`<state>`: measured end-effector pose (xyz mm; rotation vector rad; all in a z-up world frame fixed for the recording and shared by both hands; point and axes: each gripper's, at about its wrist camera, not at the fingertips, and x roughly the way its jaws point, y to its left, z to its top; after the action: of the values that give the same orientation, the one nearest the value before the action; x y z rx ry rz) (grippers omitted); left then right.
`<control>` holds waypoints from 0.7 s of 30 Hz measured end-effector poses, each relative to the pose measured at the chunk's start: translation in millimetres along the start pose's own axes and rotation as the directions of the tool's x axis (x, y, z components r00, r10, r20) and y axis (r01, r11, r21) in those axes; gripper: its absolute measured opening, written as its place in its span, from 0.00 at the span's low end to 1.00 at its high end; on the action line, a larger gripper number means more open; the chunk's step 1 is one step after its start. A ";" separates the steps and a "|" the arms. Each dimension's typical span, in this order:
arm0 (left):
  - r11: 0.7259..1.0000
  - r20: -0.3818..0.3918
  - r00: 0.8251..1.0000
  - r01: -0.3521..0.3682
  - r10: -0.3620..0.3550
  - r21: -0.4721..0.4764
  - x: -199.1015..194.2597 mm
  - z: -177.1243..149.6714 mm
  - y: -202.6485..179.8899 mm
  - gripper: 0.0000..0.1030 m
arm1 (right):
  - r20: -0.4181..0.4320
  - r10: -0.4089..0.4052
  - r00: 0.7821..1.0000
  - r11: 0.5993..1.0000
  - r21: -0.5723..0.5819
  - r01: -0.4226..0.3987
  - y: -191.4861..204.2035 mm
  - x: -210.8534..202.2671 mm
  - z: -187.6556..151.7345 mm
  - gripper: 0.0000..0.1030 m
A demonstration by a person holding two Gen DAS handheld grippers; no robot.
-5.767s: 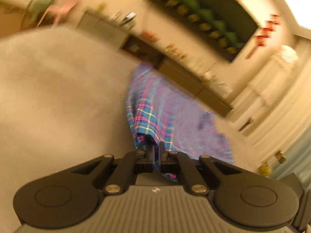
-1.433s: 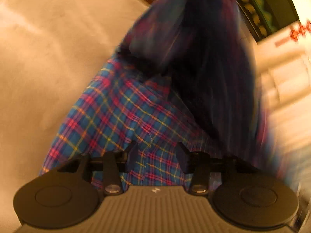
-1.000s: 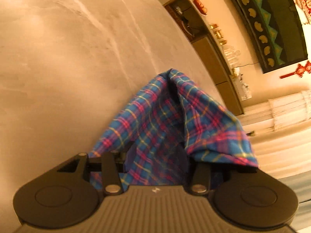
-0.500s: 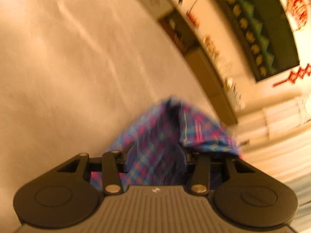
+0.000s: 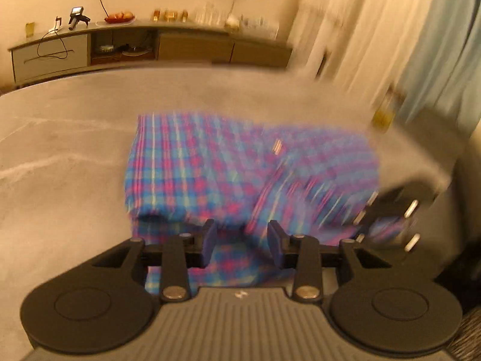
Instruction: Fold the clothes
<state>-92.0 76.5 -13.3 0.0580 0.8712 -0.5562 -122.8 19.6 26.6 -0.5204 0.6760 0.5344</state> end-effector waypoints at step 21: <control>0.982 0.241 0.954 0.187 -0.178 -0.015 -7.1 29.7 -16.8 0.37 | 0.198 -0.096 0.976 0.831 0.555 -0.030 -146.9 -81.5 -30.1 0.43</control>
<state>-82.8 57.3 14.2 -0.1236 0.6545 -0.7037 -100.1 -131.3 103.0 0.0797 0.5747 0.3293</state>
